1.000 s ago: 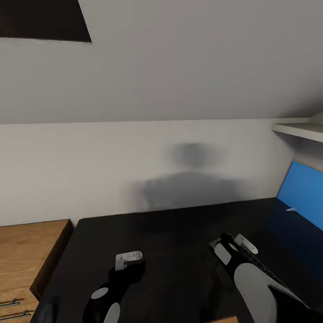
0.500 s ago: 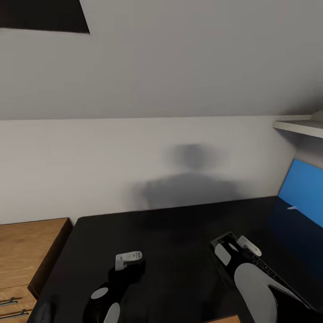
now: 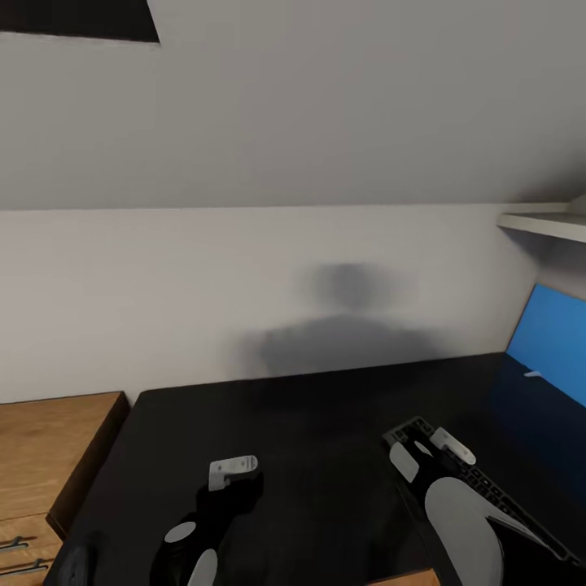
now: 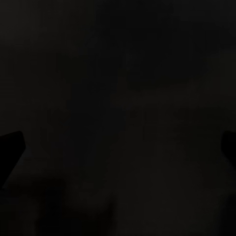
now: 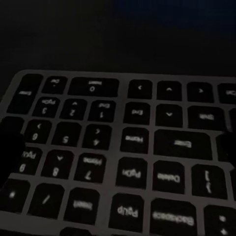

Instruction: In the bedroom, organize the workspace by keeping the computer under the desk, ensuring the monitor is on the desk, placing the keyboard on the desk next to the monitor, placing the mouse on the desk next to the keyboard, moving the folder from the swivel chair onto the desk next to the mouse, stacking the notebook on top of the folder with the pen on top of the notebook, and positioning the swivel chair next to the desk.

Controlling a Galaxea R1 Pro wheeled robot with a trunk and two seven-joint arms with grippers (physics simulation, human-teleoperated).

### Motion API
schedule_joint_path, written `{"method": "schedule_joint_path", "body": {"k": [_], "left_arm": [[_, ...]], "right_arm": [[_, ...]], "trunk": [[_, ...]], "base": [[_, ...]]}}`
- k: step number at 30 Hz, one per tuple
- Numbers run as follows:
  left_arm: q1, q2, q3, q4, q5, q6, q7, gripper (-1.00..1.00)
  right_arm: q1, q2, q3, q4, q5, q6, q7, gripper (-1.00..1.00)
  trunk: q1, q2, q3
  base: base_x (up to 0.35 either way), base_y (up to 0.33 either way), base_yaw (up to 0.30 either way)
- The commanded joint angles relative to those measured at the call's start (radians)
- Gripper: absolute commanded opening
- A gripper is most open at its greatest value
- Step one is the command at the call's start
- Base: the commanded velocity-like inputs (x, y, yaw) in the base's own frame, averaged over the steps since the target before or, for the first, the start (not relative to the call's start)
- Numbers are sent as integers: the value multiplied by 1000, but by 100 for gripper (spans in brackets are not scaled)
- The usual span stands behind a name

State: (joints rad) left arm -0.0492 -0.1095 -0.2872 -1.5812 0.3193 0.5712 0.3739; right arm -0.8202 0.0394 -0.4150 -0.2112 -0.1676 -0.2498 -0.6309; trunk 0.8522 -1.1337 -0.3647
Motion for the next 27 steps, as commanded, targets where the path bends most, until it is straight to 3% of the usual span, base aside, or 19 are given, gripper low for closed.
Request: {"method": "schedule_joint_path", "body": {"k": [1,9,17,27], "left_arm": [[0,0,-1,-1,11,3,10,100],[-1,0,-1,-1,11,3,10,100],[-1,1,-1,-1,11,3,10,100],[-1,1,-1,-2,11,3,10,100]], "right_arm": [[-1,0,4,-1,-10,-5,-5,100],[-1,-1,4,0,-11,-5,-18,100],[-1,3,3,-1,-13,-7,-17,100],[-1,5,2,-1,-13,-8,-17,100]], "trunk": [[4,-8,-4],[35,-64,-29],[35,-64,-29],[73,-134,-61]], "base": [[0,0,0],[0,0,0],[0,0,0],[0,0,0]]}}
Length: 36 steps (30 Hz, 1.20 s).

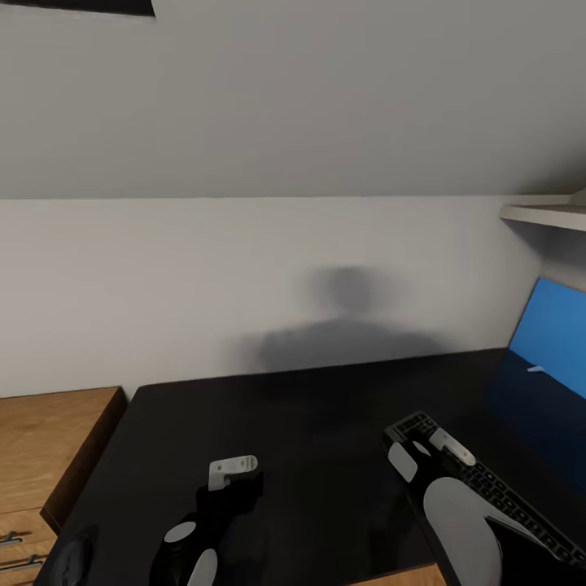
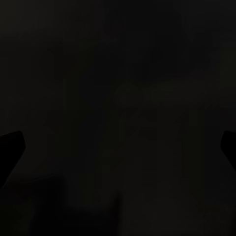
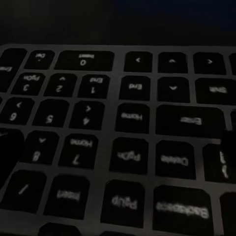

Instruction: In the bedroom, organize the workspace by keeping the computer under the desk, ensuring the monitor is on the desk, placing the keyboard on the desk next to the monitor, placing the mouse on the desk next to the keyboard, moving the folder from the swivel chair onto the desk next to the mouse, stacking the notebook on top of the folder with the pen on top of the notebook, and positioning the swivel chair next to the desk.

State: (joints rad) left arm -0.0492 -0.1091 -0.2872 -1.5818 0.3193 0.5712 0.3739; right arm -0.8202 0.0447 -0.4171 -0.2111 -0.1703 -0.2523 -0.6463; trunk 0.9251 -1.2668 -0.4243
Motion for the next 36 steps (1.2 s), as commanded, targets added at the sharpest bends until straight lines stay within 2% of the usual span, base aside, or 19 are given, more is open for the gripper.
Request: {"method": "schedule_joint_path", "body": {"k": [1,3,20,36], "left_arm": [[-1,0,-1,-1,10,3,10,100],[-1,0,-1,-1,10,3,10,100],[-1,0,-1,-1,10,3,10,100],[0,0,0,-1,10,3,10,100]], "right_arm": [[0,0,4,-1,-11,-5,-1,100],[0,0,4,-1,-10,-5,1,100],[0,1,3,1,-12,-5,2,100],[0,1,3,1,-12,-4,5,100]], "trunk": [[4,-8,-4],[12,-22,-11],[12,-22,-11],[12,-22,-11]], "base": [[0,0,0],[0,0,0],[0,0,14],[0,0,259]]}}
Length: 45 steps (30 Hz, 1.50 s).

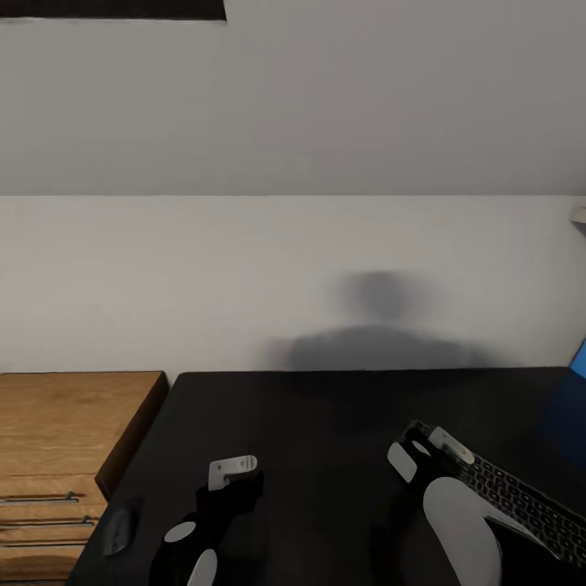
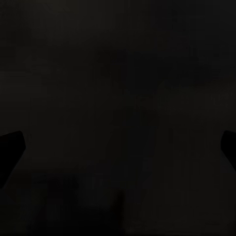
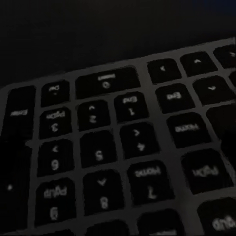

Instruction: In the bedroom, organize the workspace by keeping the computer under the desk, ensuring the monitor is on the desk, placing the keyboard on the desk next to the monitor, placing the mouse on the desk next to the keyboard, moving the folder from the swivel chair onto the desk next to the mouse, stacking the notebook on top of the folder with the pen on top of the notebook, and positioning the swivel chair next to the desk.

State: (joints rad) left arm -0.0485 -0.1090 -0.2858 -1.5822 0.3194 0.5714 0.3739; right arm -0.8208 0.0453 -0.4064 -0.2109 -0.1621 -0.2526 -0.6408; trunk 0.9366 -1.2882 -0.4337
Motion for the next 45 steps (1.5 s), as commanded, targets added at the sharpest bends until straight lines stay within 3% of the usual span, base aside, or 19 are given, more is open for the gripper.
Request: {"method": "schedule_joint_path", "body": {"k": [1,27,37,45], "left_arm": [[-2,0,-2,-1,10,2,10,100],[-2,0,-4,0,10,3,10,100],[-1,0,-4,1,10,4,10,100],[-2,0,-6,1,9,4,10,100]], "right_arm": [[0,0,-8,1,-20,-4,0,100],[0,1,-8,4,-20,-2,-1,100],[0,1,-8,-1,-19,-7,-3,100],[0,1,-8,-2,-18,-10,-3,100]], "trunk": [[0,-1,-1],[0,-1,-1],[0,-1,-1],[-31,55,24]], "base": [[0,0,277],[0,0,274],[0,0,42],[0,0,1]]}}
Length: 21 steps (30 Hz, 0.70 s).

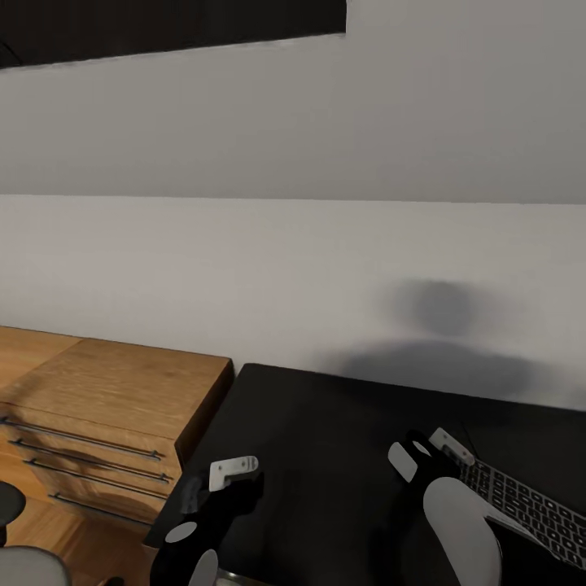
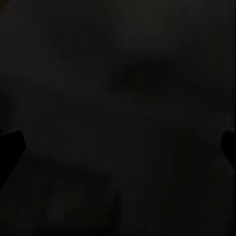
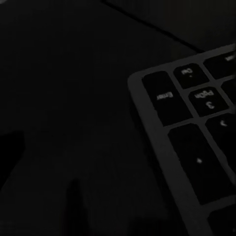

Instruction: In the bedroom, organize the workspace by keeping the computer under the desk, ensuring the monitor is on the desk, placing the keyboard on the desk next to the monitor, placing the mouse on the desk next to the keyboard, moving the folder from the swivel chair onto the desk next to the mouse, stacking the notebook on top of the folder with the pen on top of the notebook, and positioning the swivel chair next to the desk.

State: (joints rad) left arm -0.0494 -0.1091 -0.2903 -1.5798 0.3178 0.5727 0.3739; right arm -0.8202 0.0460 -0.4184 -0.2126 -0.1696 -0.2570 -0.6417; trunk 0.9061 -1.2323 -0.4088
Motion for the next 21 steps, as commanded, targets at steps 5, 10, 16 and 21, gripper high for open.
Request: {"method": "schedule_joint_path", "body": {"k": [5,10,16,21], "left_arm": [[0,0,-2,0,11,3,10,100],[0,0,-3,3,11,3,10,100],[0,0,-3,6,12,3,10,100],[-1,0,-4,8,11,3,10,100]], "right_arm": [[0,0,4,-1,-10,-5,-2,100],[0,-1,4,-1,-10,-5,-1,100],[0,-1,5,-1,-10,-5,0,100],[0,-1,6,-1,-10,-6,-1,100]], "trunk": [[-19,35,15],[-31,56,24],[-31,56,24],[-31,56,24]], "base": [[0,0,0],[0,0,0],[0,0,0],[0,0,0]]}}
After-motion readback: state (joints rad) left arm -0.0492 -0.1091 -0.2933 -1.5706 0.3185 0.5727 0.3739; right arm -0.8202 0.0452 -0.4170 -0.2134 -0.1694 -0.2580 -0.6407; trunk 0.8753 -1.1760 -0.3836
